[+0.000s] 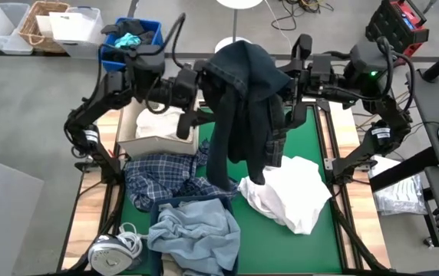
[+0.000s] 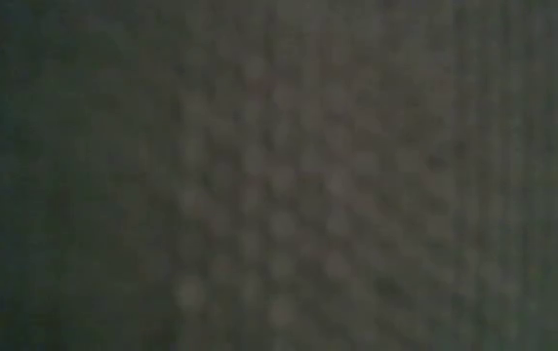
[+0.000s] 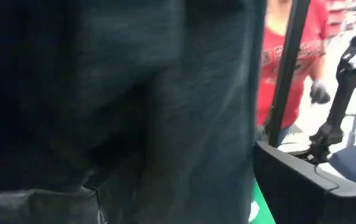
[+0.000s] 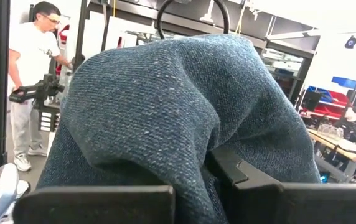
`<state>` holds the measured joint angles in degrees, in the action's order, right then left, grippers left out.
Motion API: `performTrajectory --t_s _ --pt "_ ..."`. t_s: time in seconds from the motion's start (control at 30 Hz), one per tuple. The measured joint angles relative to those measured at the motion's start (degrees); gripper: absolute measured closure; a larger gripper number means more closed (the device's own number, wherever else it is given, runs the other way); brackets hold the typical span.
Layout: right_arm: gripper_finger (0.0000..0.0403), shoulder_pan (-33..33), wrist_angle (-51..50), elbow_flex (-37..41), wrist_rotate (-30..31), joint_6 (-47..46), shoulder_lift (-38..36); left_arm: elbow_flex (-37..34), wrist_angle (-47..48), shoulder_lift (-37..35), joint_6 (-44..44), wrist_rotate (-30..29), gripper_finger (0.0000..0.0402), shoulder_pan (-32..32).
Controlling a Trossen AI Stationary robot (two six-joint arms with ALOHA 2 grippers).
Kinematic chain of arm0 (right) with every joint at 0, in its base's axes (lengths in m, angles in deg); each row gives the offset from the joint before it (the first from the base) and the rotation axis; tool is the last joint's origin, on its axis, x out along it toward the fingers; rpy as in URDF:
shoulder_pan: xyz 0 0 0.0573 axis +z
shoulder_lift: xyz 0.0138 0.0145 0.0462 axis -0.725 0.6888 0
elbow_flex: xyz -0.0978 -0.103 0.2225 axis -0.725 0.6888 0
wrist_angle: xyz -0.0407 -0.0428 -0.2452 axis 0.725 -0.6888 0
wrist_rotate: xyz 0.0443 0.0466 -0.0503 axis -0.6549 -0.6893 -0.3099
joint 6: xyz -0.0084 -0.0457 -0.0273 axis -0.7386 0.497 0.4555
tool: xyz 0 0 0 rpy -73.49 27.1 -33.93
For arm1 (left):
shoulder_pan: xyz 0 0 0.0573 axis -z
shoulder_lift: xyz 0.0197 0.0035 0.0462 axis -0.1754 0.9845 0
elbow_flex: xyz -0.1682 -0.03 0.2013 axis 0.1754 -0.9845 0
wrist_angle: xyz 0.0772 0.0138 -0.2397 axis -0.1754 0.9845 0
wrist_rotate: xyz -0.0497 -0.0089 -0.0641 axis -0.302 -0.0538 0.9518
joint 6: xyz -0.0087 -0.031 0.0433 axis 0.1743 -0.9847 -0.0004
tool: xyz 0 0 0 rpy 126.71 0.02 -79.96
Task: Sort clothes
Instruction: Put the blue pants into the blue laundry organizer
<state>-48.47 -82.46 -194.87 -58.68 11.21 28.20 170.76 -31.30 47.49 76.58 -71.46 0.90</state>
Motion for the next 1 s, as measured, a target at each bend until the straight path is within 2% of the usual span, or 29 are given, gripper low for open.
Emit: performTrajectory --t_s 0.1,0.17,0.3,0.43,0.5,0.57,0.73,0.87,1.0 --pt "0.0378 0.0 0.1 0.0 0.3 -0.5 0.0 0.0 -1.7 0.8 -2.4 -2.1 0.0125 1.4" --pt "0.0378 0.0 0.0 0.0 0.3 -0.5 0.0 0.0 -1.7 1.3 -2.9 -7.3 0.0125 2.7" --pt "0.0378 0.0 -0.4 0.1 0.5 -0.5 0.0 0.1 -0.5 2.0 -2.9 -27.0 0.0125 5.3" --pt "0.0378 0.0 -0.1 0.1 0.7 -0.9 0.1 0.1 0.1 1.7 -2.0 -41.6 0.0125 6.4" --pt "0.0378 -0.1 0.0 0.1 0.8 -0.9 0.1 0.1 0.0 1.6 -1.4 -47.0 0.0124 6.7" --pt "0.0378 -0.1 0.1 0.1 0.8 -0.9 0.1 0.1 0.1 1.5 -0.2 -49.3 0.0124 6.9" --pt "0.0378 -0.1 0.2 0.1 0.5 -0.9 0.1 0.1 0.3 1.4 0.6 -50.6 0.0125 7.1" --pt "0.0378 0.0 0.1 0.1 0.5 -1.0 0.1 0.1 0.2 1.4 0.8 -58.2 0.0125 7.1" --pt "0.0378 0.0 0.3 0.1 0.5 -0.8 0.1 0.1 -2.3 1.4 2.9 -59.6 0.0125 6.5"
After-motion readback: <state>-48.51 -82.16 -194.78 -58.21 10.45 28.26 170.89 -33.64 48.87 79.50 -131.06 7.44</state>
